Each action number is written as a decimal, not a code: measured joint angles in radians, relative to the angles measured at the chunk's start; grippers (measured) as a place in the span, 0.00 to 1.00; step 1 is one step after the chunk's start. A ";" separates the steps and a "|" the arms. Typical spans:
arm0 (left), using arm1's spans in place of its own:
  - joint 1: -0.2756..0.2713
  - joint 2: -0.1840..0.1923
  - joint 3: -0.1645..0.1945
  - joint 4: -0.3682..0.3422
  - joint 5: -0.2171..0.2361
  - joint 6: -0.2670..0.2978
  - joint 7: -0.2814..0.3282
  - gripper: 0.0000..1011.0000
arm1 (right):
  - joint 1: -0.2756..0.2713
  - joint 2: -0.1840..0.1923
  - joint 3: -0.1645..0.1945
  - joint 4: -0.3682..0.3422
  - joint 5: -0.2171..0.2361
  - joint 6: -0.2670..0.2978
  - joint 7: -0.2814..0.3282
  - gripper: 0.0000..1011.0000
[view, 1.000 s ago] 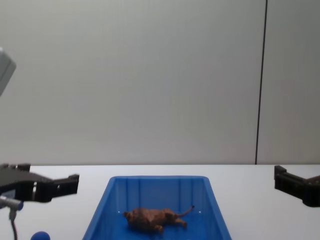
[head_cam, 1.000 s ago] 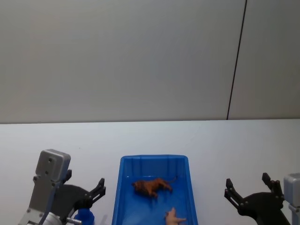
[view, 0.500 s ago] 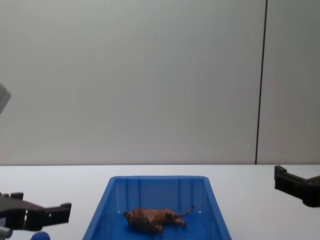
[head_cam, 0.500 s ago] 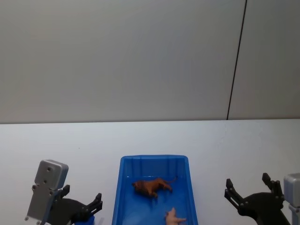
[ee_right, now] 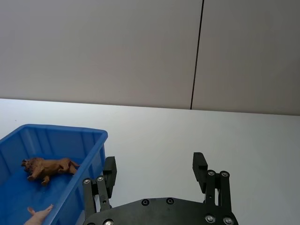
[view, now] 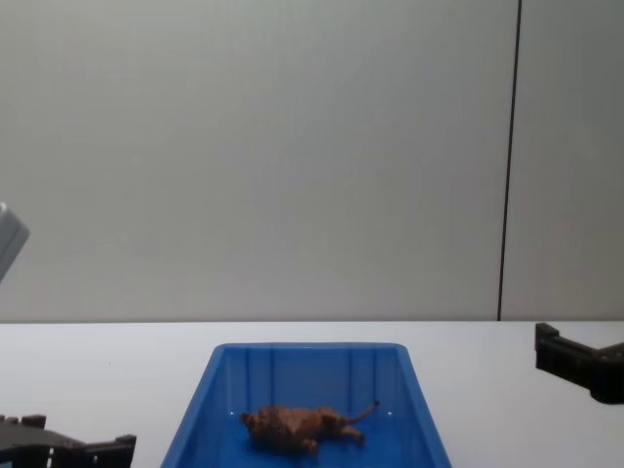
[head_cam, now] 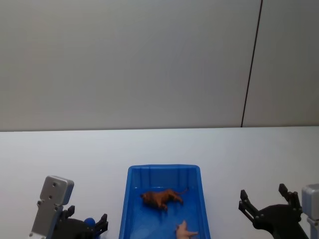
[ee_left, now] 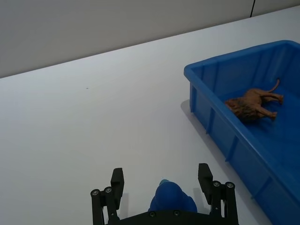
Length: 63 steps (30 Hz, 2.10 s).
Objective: Pick up the two dolls from the table and place them into the box.
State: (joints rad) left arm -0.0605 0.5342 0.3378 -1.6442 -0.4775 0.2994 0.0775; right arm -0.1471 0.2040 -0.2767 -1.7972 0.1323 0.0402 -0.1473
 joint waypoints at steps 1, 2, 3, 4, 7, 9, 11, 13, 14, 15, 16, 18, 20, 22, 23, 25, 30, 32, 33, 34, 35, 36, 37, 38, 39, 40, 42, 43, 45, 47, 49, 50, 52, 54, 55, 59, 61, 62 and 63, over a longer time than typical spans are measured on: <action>-0.001 -0.001 0.000 0.005 0.000 0.000 -0.002 0.99 | 0.000 0.000 0.000 0.000 0.000 0.000 0.000 0.99; -0.004 -0.004 -0.001 0.013 0.000 0.000 -0.006 0.99 | 0.000 0.000 0.000 0.000 0.000 0.000 0.000 0.99; -0.005 -0.005 -0.001 0.017 0.000 0.000 -0.008 0.96 | 0.000 0.000 0.000 0.000 0.000 0.000 0.000 0.99; -0.007 -0.008 -0.001 0.025 0.000 0.000 -0.011 0.96 | 0.000 0.000 0.000 0.000 0.000 0.000 0.000 0.99; -0.009 -0.011 -0.002 0.038 -0.002 0.000 -0.015 0.88 | 0.000 0.000 0.000 0.000 0.000 0.000 0.000 0.99; -0.011 -0.014 -0.003 0.048 -0.005 0.000 -0.018 0.85 | 0.000 0.000 0.000 0.000 0.000 0.000 0.000 0.99; -0.011 -0.017 -0.003 0.056 -0.010 -0.002 -0.020 0.78 | 0.000 0.000 0.000 0.000 0.000 0.000 0.000 0.99; -0.010 -0.019 -0.004 0.062 -0.014 -0.006 -0.021 0.75 | 0.000 0.000 0.000 0.000 0.000 0.000 0.000 0.99; -0.010 -0.020 -0.004 0.064 -0.015 -0.008 -0.021 0.68 | 0.000 0.000 0.000 0.000 0.000 0.000 0.000 0.99; -0.009 -0.020 -0.004 0.065 -0.017 -0.009 -0.021 0.66 | 0.000 0.000 0.000 0.000 0.000 0.000 0.000 0.99; -0.008 -0.021 -0.005 0.067 -0.019 -0.011 -0.021 0.64 | 0.000 0.000 0.000 0.000 0.000 0.000 0.000 0.99; -0.006 -0.023 -0.005 0.071 -0.022 -0.016 -0.021 0.56 | 0.000 0.000 0.000 0.000 0.000 0.000 0.000 0.99; -0.004 -0.024 -0.005 0.073 -0.026 -0.020 -0.021 0.50 | 0.000 0.000 0.000 0.000 0.000 0.000 0.000 0.99; -0.002 -0.025 -0.006 0.075 -0.027 -0.024 -0.021 0.44 | 0.000 0.000 0.000 0.000 0.000 0.000 0.000 0.99; -0.002 -0.025 -0.006 0.075 -0.027 -0.024 -0.021 0.42 | 0.000 0.000 0.000 0.000 0.000 0.000 0.000 0.99; 0.000 -0.026 -0.007 0.076 -0.028 -0.028 -0.021 0.36 | 0.000 0.000 0.000 0.000 0.000 0.000 0.000 0.99; 0.004 -0.028 -0.007 0.076 -0.030 -0.042 -0.020 0.31 | 0.000 0.000 0.000 0.000 0.000 0.000 0.000 0.99; 0.006 -0.029 -0.008 0.076 -0.030 -0.052 -0.020 0.30 | 0.000 0.000 0.000 0.000 0.000 0.000 0.000 0.99; 0.007 -0.029 -0.008 0.075 -0.028 -0.058 -0.020 0.29 | 0.000 0.000 0.000 0.000 0.000 0.000 0.000 0.99; 0.008 -0.030 -0.009 0.073 -0.027 -0.064 -0.020 0.29 | 0.000 0.000 0.000 0.000 0.000 0.000 0.000 0.99; 0.008 -0.030 -0.010 0.068 -0.024 -0.072 -0.020 0.28 | 0.000 0.000 0.000 0.000 0.000 0.000 0.000 0.99; 0.008 -0.030 -0.010 0.068 -0.024 -0.072 -0.020 0.28 | 0.000 0.000 0.000 0.000 0.000 0.000 0.000 0.99; 0.009 -0.030 -0.010 0.063 -0.020 -0.083 -0.020 0.27 | 0.000 0.000 0.000 0.000 0.000 0.000 0.000 0.99; 0.009 -0.030 -0.011 0.057 -0.015 -0.093 -0.022 0.26 | 0.000 0.000 0.000 0.000 0.000 0.000 0.000 0.99; 0.009 -0.030 -0.011 0.057 -0.015 -0.093 -0.022 0.26 | 0.000 0.000 0.000 0.000 0.000 0.000 0.000 0.99; 0.010 -0.030 -0.012 0.050 -0.009 -0.103 -0.024 0.25 | 0.000 0.000 0.000 0.000 0.000 0.000 0.000 0.99; 0.009 -0.029 -0.013 0.042 -0.002 -0.116 -0.028 0.25 | 0.000 0.000 0.000 0.000 0.000 0.000 0.000 0.99; 0.009 -0.029 -0.014 0.036 0.001 -0.120 -0.030 0.23 | 0.000 0.000 0.000 0.000 0.000 0.000 0.000 0.99; 0.008 -0.029 -0.015 0.028 0.009 -0.132 -0.036 0.23 | 0.000 0.000 0.000 0.000 0.000 0.000 0.000 0.99; 0.005 -0.028 -0.017 0.016 0.020 -0.148 -0.047 0.22 | 0.000 0.000 0.000 0.000 0.000 0.000 0.000 0.99; 0.002 -0.028 -0.018 0.010 0.026 -0.157 -0.055 0.21 | 0.000 0.000 0.000 0.000 0.000 0.000 0.000 0.99; -0.001 -0.028 -0.019 0.004 0.033 -0.167 -0.065 0.20 | 0.000 0.000 0.000 0.000 0.000 0.000 0.000 0.99; -0.006 -0.028 -0.021 -0.005 0.042 -0.181 -0.084 0.19 | 0.000 0.000 0.000 0.000 0.000 0.000 0.000 0.99; -0.011 -0.028 -0.022 -0.011 0.048 -0.191 -0.101 0.18 | 0.000 0.000 0.000 0.000 0.000 0.000 0.000 0.99; -0.014 -0.028 -0.023 -0.014 0.052 -0.198 -0.112 0.17 | 0.000 0.000 0.000 0.000 0.000 0.000 0.000 0.99; -0.025 -0.030 -0.024 -0.022 0.062 -0.219 -0.158 0.15 | 0.000 0.000 0.000 0.000 0.000 0.000 0.000 0.99; -0.029 -0.031 -0.024 -0.024 0.065 -0.225 -0.174 0.14 | 0.000 0.000 0.000 0.000 0.000 0.000 0.000 0.99; -0.034 -0.032 -0.025 -0.025 0.067 -0.232 -0.192 0.14 | 0.000 0.000 0.000 0.000 0.000 0.000 0.000 0.99; -0.036 -0.033 -0.025 -0.025 0.067 -0.236 -0.201 0.14 | 0.000 0.000 0.000 0.000 0.000 0.000 0.000 0.99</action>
State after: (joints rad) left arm -0.0970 0.5011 0.3132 -1.6691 -0.4102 0.0637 -0.1239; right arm -0.1470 0.2040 -0.2768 -1.7970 0.1323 0.0401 -0.1473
